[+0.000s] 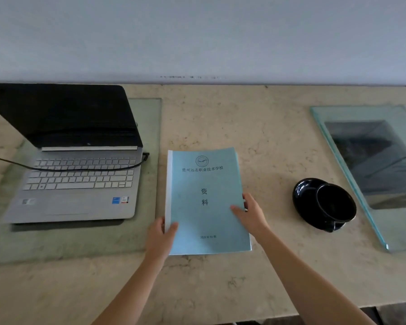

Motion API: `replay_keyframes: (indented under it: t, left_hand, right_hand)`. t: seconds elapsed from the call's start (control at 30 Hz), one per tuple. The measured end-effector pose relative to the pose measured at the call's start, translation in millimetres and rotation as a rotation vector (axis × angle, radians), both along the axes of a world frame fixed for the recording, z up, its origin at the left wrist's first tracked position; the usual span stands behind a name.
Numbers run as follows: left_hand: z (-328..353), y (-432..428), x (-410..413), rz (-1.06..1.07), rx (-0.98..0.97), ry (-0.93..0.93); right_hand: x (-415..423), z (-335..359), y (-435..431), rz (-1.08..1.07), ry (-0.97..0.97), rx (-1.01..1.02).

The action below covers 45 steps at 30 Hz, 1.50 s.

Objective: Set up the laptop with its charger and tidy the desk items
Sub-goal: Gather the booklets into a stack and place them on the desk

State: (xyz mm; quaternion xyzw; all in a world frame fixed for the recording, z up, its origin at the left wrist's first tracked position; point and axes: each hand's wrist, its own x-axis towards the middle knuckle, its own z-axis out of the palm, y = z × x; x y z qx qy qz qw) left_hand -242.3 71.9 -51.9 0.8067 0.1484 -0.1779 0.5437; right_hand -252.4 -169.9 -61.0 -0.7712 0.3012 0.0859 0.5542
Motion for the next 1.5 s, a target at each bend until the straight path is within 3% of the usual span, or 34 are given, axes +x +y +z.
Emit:
replay_keyframes:
  t: [0.2, 0.33, 0.4, 0.57, 0.73, 0.97, 1.23, 1.37, 1.5]
  left_hand:
    - [-5.5, 15.9, 18.9, -0.255, 0.231, 0.024]
    - [1.3, 26.6, 38.8, -0.534, 0.546, 0.057]
    - [7.0, 27.0, 49.6, -0.573, 0.626, 0.04]
    - [17.8, 2.0, 71.5, -0.438, 0.42, 0.04]
    - [19.3, -22.1, 79.7, -0.157, 0.119, 0.209]
    - [13.5, -35.9, 89.3, -0.032, -0.026, 0.31]
    - [25.1, -41.6, 103.8, -0.066, -0.153, 0.163]
    - [67.0, -40.7, 129.5, -0.185, -0.257, -0.034]
    - [105.4, -37.2, 150.5, -0.193, -0.361, -0.083]
  right_hand:
    - [-3.5, 3.6, -8.9, 0.052, 0.057, -0.173]
    - [-4.4, 7.7, -12.3, 0.097, 0.153, -0.334]
    - [-4.0, 8.6, -13.4, 0.146, 0.203, -0.455]
    - [11.3, 12.4, -13.4, 0.122, 0.167, -0.365]
    - [25.2, 12.7, -18.3, 0.005, 0.218, -0.146]
    - [30.7, 15.2, -12.4, -0.037, 0.17, 0.136]
    - [31.7, 40.3, -25.1, -0.008, -0.069, 0.259]
    - [53.3, 78.4, -30.7, -0.018, -0.281, 0.284]
    - [75.3, 108.0, -28.6, 0.011, -0.449, 0.318]
